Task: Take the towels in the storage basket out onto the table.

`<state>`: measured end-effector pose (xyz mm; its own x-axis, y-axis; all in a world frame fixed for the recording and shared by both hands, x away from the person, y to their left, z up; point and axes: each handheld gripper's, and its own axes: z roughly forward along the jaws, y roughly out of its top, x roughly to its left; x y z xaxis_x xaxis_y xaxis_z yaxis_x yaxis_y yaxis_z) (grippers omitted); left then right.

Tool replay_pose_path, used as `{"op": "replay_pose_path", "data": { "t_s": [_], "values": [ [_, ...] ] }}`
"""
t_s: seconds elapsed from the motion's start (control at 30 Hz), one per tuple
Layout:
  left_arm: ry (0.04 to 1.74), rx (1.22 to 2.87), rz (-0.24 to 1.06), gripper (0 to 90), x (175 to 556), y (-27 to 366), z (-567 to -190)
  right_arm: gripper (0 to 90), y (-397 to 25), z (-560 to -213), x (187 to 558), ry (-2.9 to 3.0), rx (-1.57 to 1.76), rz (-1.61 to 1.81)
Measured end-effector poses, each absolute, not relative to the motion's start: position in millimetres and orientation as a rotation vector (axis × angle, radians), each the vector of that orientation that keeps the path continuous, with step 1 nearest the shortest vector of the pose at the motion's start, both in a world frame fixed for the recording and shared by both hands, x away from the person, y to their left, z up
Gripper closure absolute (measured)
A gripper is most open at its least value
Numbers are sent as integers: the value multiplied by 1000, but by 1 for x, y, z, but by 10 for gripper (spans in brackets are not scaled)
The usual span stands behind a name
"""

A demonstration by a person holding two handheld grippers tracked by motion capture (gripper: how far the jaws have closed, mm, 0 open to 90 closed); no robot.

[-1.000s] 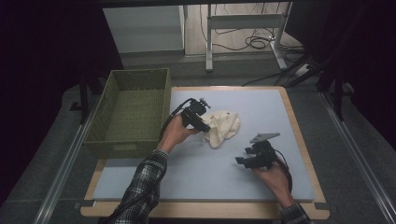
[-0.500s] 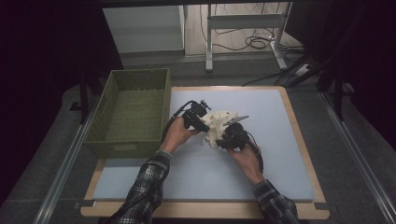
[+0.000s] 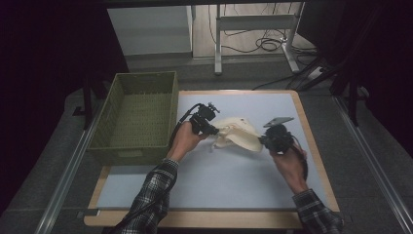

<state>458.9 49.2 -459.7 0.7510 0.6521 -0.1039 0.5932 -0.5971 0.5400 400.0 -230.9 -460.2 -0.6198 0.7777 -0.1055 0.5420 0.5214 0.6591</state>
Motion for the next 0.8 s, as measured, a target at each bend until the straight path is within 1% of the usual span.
{"op": "replay_pose_path", "data": {
  "t_s": [0.03, 0.1, 0.17, 0.23, 0.27, 0.37, 0.47, 0.53, 0.6, 0.63, 0.67, 0.7, 0.73, 0.77, 0.8],
  "values": [
    [928, 2383, 146, 840, 457, 49, -456, 879, -254, -454, 399, 2350, 1112, 813],
    [928, 2385, 155, 840, 455, 49, -454, 879, -261, -453, 399, 2338, 1121, 808],
    [919, 2388, 179, 840, 451, 50, -448, 879, -287, -442, 398, 2291, 1148, 777],
    [920, 2381, 180, 840, 449, 51, -445, 878, -292, -439, 398, 2280, 1151, 777],
    [921, 2378, 186, 840, 447, 52, -443, 877, -304, -428, 395, 2245, 1155, 787],
    [922, 2377, 194, 839, 434, 56, -439, 875, -315, -418, 388, 2233, 1148, 809],
    [926, 2381, 187, 833, 424, 59, -443, 873, -321, -420, 383, 2240, 1155, 819],
    [934, 2384, 175, 830, 408, 61, -455, 872, -331, -433, 372, 2268, 1167, 806],
    [935, 2386, 161, 823, 403, 62, -460, 870, -338, -445, 366, 2282, 1185, 803],
    [938, 2385, 155, 823, 398, 62, -467, 870, -338, -445, 366, 2282, 1185, 803],
    [938, 2392, 144, 820, 394, 61, -474, 860, -342, -451, 365, 2293, 1198, 803],
    [941, 2398, 125, 809, 386, 59, -488, 785, -348, -462, 363, 2321, 1220, 789],
    [941, 2398, 125, 794, 386, 59, -488, 785, -348, -462, 363, 2321, 1220, 789],
    [944, 2397, 114, 794, 384, 59, -495, 748, -351, -468, 361, 2334, 1237, 780],
    [951, 2392, 107, 724, 381, 58, -506, 696, -356, -473, 358, 2344, 1252, 789]
  ]
}}
